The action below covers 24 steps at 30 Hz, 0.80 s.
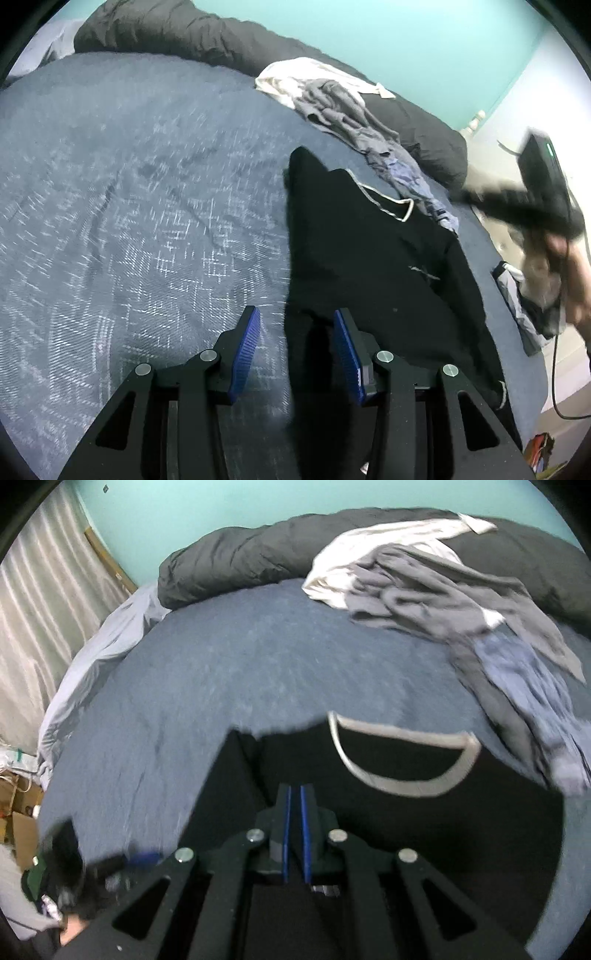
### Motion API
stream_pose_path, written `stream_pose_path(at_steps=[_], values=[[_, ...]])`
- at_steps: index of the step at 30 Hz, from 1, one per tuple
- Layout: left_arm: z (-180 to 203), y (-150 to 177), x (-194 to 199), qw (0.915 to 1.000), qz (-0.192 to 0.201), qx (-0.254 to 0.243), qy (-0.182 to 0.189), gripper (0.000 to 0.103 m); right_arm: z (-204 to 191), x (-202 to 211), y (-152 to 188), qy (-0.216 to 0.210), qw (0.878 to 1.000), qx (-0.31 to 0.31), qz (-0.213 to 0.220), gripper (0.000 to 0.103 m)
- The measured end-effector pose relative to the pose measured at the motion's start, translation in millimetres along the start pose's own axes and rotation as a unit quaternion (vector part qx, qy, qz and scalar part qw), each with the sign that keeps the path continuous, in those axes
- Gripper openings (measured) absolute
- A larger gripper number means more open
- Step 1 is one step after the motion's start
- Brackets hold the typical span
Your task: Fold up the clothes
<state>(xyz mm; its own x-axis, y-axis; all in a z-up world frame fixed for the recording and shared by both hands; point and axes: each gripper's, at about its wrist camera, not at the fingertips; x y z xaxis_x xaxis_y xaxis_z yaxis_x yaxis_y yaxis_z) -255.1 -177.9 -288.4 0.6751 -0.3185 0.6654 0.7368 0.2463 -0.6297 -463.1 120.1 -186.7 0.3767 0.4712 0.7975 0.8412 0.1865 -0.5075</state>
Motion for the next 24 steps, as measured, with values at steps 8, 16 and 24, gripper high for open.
stream_pose_path(at_steps=[8,16,24], values=[[33.6,5.1,31.8,0.9988,-0.031,-0.037,-0.012,0.045,52.4,79.8,91.9,0.036,0.999,-0.015,-0.024,0.010],[51.8,14.9,71.9,0.9979,-0.043,-0.043,-0.022,0.046,103.4,101.0,168.5,0.054,0.994,-0.068,-0.065,0.033],[66.3,27.7,98.3,0.9968,-0.049,-0.053,-0.034,0.046,117.6,91.6,225.8,0.051,0.990,-0.068,-0.109,0.033]])
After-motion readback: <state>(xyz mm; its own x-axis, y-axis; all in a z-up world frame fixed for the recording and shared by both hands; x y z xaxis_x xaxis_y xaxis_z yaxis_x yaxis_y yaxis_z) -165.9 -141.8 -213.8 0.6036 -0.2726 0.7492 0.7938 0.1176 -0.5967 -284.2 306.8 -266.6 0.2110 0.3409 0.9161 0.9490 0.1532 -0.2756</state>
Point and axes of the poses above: each gripper's, at about its wrist camera, not at the fingertips, and x roughly against the way its jaws point, z to its right, y to its underside, and after that the axes turned 5 degrees about -x, right-handed
